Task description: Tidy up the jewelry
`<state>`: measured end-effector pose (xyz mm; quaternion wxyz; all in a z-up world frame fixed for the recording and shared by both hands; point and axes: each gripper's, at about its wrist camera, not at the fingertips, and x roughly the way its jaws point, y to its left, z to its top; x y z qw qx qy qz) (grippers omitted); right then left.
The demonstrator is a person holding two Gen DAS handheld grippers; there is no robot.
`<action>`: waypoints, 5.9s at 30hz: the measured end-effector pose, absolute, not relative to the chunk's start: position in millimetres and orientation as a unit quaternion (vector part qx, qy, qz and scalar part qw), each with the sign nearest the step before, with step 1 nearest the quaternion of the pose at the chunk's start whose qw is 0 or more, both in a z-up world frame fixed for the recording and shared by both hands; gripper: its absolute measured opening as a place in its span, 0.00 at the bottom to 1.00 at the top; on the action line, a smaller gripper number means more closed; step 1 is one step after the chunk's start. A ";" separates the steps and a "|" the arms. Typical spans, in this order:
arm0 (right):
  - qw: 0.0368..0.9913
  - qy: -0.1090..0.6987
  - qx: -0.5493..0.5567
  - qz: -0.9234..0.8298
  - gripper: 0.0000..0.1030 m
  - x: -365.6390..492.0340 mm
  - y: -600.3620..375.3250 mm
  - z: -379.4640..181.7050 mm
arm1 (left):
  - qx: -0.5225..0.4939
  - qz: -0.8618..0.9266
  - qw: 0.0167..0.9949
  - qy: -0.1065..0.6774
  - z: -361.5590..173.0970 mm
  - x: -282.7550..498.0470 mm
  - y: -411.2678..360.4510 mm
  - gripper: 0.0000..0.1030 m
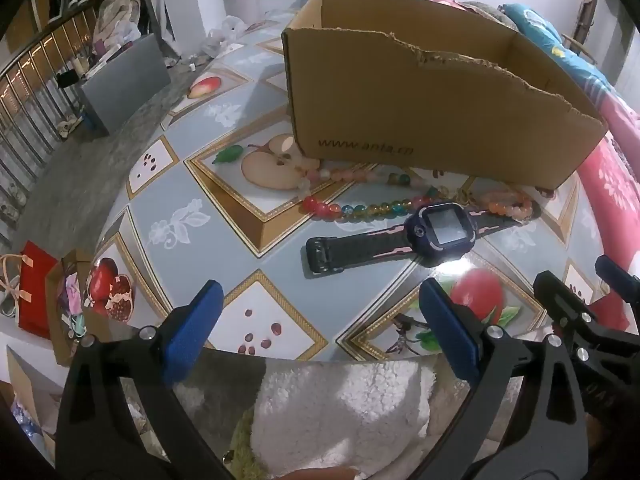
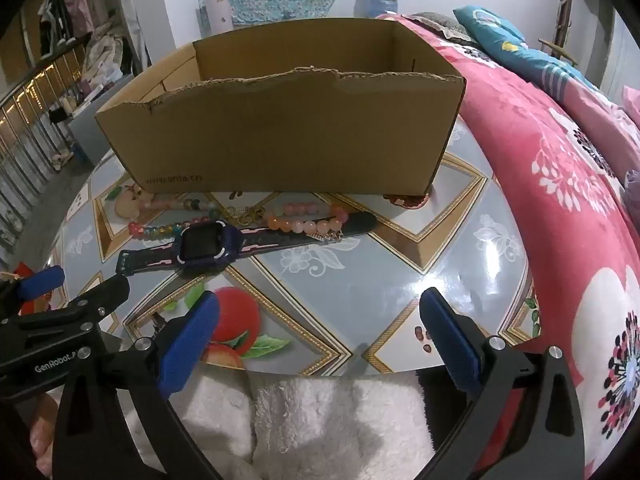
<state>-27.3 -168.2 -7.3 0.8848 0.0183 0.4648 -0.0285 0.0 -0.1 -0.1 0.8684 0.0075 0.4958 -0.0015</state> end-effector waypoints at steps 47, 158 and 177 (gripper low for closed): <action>0.885 0.464 0.016 -0.030 0.95 -26.6 -167.8 -4.8 | 0.008 -0.001 0.867 0.498 0.2 -2.7 4.9 0.92; 0.877 0.403 0.007 0.261 0.09 28.1 -90.0 89.6 | -0.076 -0.170 0.916 0.355 92.9 30.9 70.2 0.08; 0.787 0.571 0.100 0.211 0.10 255.6 -133.5 52.5 | 0.036 -0.183 0.875 0.446 96.2 235.3 -22.4 0.08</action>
